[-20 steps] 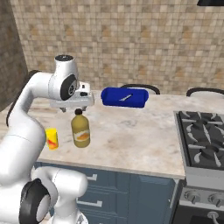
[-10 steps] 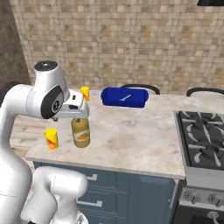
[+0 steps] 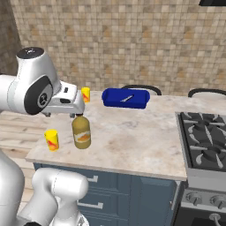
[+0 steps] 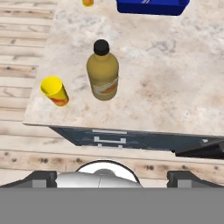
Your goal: Place the drinks on the dining counter in a tight cluster.
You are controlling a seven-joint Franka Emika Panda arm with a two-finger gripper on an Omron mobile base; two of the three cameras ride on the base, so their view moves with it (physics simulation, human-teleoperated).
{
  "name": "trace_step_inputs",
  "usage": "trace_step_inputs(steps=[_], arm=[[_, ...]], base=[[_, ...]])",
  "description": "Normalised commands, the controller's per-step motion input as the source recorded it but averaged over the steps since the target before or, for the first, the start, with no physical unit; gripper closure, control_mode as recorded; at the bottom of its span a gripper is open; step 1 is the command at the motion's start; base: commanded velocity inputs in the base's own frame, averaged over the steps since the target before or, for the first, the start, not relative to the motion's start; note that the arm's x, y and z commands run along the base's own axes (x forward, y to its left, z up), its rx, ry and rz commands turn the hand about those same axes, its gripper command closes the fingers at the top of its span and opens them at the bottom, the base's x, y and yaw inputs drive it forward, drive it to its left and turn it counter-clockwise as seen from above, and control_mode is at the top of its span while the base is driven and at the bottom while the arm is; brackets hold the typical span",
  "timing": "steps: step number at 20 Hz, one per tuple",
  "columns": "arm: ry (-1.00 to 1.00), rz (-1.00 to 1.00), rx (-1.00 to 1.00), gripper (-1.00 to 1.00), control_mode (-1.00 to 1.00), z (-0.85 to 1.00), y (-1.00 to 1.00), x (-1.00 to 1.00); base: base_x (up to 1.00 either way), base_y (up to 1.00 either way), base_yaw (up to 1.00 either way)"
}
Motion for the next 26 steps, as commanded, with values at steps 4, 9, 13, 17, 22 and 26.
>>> trace_step_inputs(steps=[4,9,13,17,22,26], arm=[[0.00,0.00,0.00,-1.00,-1.00,0.00,0.00,0.00],[0.00,0.00,0.00,-1.00,-1.00,0.00,0.00,-0.05],[0.00,-0.05,0.01,-1.00,1.00,0.00,-0.06,-0.16],[0.00,0.00,0.00,-1.00,1.00,0.00,0.00,0.00],[0.00,0.00,0.00,-1.00,1.00,0.00,0.00,0.00],[0.00,0.00,0.00,-1.00,1.00,0.00,0.00,0.00]], base=[[0.00,0.00,0.00],[0.00,0.00,0.00],[-0.75,-0.22,-0.21],[-1.00,-0.39,-0.34],[-0.99,-0.33,-0.45],[-0.43,-0.06,-0.72]])
